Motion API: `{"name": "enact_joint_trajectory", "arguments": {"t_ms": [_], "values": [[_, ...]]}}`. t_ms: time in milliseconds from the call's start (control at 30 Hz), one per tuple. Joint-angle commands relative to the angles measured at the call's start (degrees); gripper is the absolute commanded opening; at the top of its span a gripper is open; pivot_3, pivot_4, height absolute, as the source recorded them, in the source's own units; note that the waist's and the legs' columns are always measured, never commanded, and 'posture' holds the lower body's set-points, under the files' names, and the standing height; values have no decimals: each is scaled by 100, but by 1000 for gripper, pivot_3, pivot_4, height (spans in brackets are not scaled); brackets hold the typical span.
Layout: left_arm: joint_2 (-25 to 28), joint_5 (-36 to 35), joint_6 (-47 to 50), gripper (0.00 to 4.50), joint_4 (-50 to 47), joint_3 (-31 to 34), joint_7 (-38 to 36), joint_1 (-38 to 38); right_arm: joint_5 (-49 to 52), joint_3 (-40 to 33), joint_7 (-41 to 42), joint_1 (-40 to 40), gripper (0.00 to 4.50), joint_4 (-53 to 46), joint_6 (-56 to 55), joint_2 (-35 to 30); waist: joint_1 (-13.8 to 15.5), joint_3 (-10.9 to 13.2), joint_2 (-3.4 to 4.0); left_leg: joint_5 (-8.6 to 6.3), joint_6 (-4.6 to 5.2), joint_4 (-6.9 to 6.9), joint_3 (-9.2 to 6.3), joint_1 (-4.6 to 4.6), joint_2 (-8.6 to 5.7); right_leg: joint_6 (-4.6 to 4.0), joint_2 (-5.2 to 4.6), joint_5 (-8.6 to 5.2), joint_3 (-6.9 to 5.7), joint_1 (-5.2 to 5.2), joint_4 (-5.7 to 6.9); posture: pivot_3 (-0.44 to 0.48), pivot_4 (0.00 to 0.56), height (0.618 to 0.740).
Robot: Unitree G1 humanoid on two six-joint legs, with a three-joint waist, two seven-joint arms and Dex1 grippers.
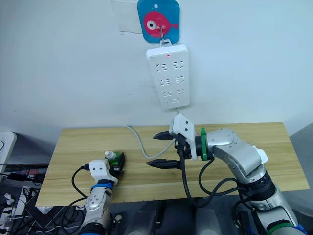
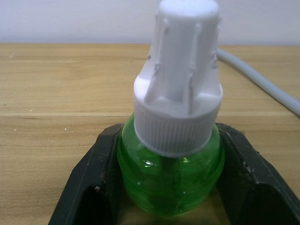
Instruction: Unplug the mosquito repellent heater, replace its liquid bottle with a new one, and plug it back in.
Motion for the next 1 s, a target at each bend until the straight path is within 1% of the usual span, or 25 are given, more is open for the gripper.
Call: {"name": "enact_joint_trajectory", "arguments": {"t_ms": [33,167,300,400,500,600,700,833,1000], "values": [[126,122,403,2255,-1126,-302,-212,301,-187,-44,-296,212,4500,-185,-270,76,-1,3,-3,0,0,-3,0,-3,0,0,0,0,0,-5,0,16,353,740],[492,60,1583,2255,-2722,-850,-823,530,-364,40,-729,486,4500,-122,-469,422,-3,3,-3,12,-19,-4,-1,-38,2,-4,1,2,1,-55,21,36,343,740],[955,-338,3095,2255,-4292,-1396,-1569,466,-630,138,-1100,606,4500,-13,-714,774,-16,3,-2,16,-25,-4,2,-44,1,-6,4,6,-2,-63,25,38,331,740],[1194,-560,3875,2255,-4917,-1701,-1965,337,-841,251,-1292,626,4500,76,-890,980,-23,2,-1,17,-27,-4,5,-43,1,-6,9,6,-7,-66,25,21,315,740],[1307,-646,4277,2255,-5105,-1839,-2180,117,-1041,338,-1480,645,4500,173,-1031,1143,-28,1,-1,26,-43,-4,7,-43,1,-6,12,6,-8,-69,25,2,307,740],[1317,-633,4403,2255,-5059,-1885,-2274,-93,-1178,352,-1668,696,4500,226,-1079,1284,-34,1,-1,30,-49,-6,6,-43,2,-7,14,7,-9,-71,25,-7,302,740],[1273,-620,4472,2255,-4965,-1882,-2325,-335,-1371,363,-1896,799,4500,246,-1138,1341,-50,-5,-2,31,-51,-5,7,-43,1,-8,13,8,-9,-70,25,-45,283,740],[1257,-705,4397,2255,-4914,-1865,-2516,-381,-1472,428,-2012,915,4500,216,-1139,1409,-114,-9,-3,32,-53,-4,14,-43,0,-7,13,9,-5,-70,25,-72,270,740],[1236,-682,4337,2255,-4923,-1912,-2652,-359,-1486,328,-2223,984,4500,246,-1128,1627,-195,-15,-3,32,-53,-2,14,-43,1,-8,13,10,-6,-71,28,-80,260,740]]}}
